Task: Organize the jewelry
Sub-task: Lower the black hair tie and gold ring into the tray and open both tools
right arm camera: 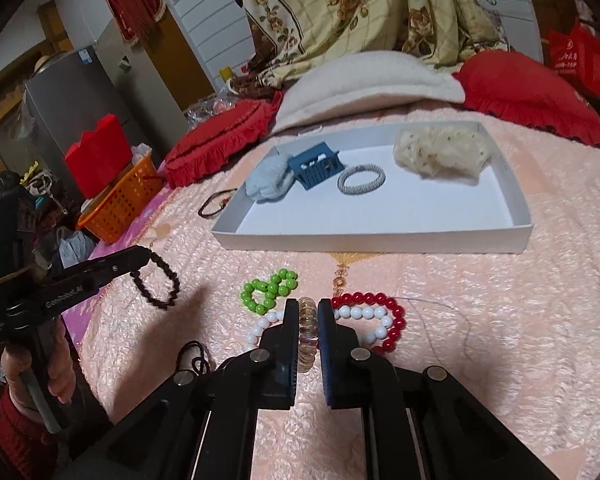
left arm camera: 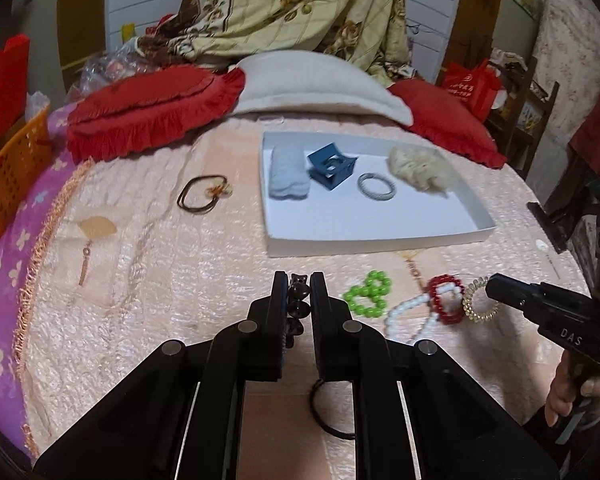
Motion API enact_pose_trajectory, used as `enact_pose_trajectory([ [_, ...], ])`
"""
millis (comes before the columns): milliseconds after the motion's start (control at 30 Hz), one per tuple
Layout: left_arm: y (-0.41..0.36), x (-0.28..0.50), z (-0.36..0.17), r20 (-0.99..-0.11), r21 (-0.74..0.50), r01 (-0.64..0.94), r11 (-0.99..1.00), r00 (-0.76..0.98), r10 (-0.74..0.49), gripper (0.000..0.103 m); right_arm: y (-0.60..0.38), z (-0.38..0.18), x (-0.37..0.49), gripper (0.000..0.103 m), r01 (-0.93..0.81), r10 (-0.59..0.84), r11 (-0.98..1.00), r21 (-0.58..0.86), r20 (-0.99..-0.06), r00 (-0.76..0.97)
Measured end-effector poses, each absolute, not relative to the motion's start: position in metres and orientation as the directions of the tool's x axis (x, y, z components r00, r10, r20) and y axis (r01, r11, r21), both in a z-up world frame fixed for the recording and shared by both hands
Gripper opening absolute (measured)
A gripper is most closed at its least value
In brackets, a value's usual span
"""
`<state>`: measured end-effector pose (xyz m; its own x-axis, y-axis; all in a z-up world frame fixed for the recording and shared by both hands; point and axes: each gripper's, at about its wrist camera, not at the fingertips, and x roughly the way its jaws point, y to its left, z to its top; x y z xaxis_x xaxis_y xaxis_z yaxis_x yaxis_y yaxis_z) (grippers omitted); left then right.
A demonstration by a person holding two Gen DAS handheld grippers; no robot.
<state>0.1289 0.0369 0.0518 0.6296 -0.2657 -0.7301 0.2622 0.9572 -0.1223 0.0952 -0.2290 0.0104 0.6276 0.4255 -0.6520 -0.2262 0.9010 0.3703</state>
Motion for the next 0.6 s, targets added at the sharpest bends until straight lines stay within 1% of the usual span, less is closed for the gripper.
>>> enact_pose_trajectory([
  [300, 0.02, 0.138, 0.071, -0.719, -0.145, 0.304, 0.942, 0.621, -0.311, 0.01, -0.249, 0.041, 0.106, 0.009, -0.205, 0.393, 0.912, 0.354, -0.618, 0.68],
  [600, -0.011, 0.186, 0.075, -0.729, -0.17, 0.336, 0.926, 0.589, -0.348, 0.01, -0.256, 0.052, 0.155, 0.009, -0.177, 0.397, 0.905, 0.388, -0.619, 0.677],
])
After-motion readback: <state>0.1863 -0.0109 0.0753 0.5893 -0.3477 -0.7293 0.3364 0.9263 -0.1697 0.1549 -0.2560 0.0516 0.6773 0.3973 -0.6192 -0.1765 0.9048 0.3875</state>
